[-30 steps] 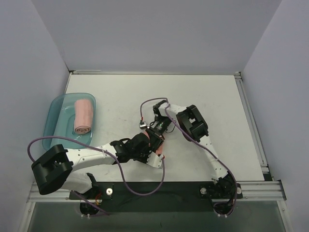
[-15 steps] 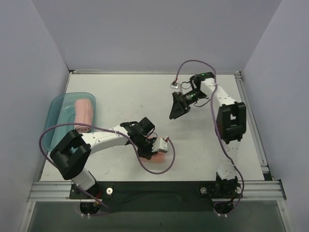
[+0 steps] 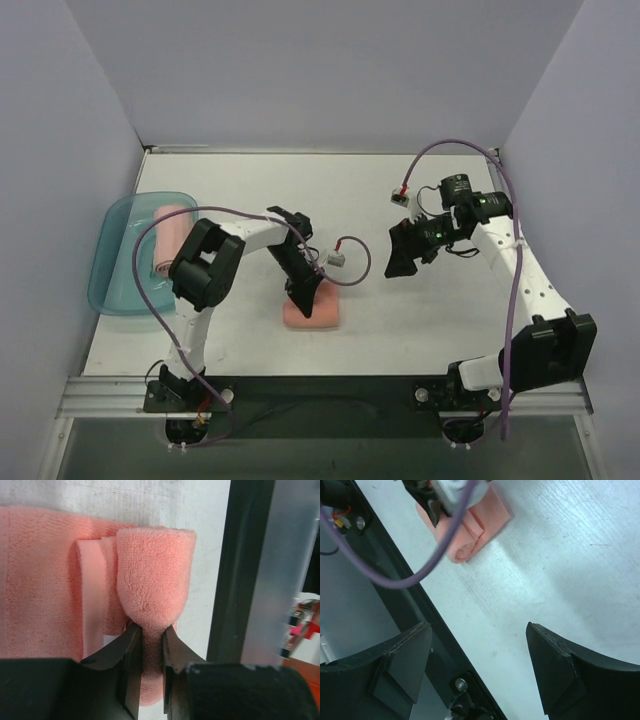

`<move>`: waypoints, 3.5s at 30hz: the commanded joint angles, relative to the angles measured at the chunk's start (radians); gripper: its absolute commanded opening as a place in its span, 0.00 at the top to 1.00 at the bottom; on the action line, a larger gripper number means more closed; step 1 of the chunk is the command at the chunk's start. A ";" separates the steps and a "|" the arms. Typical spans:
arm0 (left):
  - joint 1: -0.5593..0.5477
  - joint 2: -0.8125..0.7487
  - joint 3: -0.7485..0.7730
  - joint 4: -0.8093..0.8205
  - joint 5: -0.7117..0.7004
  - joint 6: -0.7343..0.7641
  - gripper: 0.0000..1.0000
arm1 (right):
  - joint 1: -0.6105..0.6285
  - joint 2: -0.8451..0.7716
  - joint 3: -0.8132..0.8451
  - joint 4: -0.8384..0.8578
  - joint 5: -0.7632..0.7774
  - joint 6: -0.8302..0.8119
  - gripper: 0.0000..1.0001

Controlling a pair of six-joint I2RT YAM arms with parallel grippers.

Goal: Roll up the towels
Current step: Roll the towel

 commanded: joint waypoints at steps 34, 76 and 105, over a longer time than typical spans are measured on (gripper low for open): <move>0.116 0.433 0.355 -0.312 -0.039 0.114 0.67 | 0.871 0.213 -0.261 0.725 0.639 -0.195 0.34; 0.354 -0.702 -0.068 0.290 -0.221 -0.045 0.22 | 0.416 0.836 0.177 0.056 -0.294 -0.100 1.00; -0.258 -0.458 -0.499 0.623 -0.493 0.001 0.43 | 0.322 0.982 0.432 -0.185 -0.335 -0.110 0.92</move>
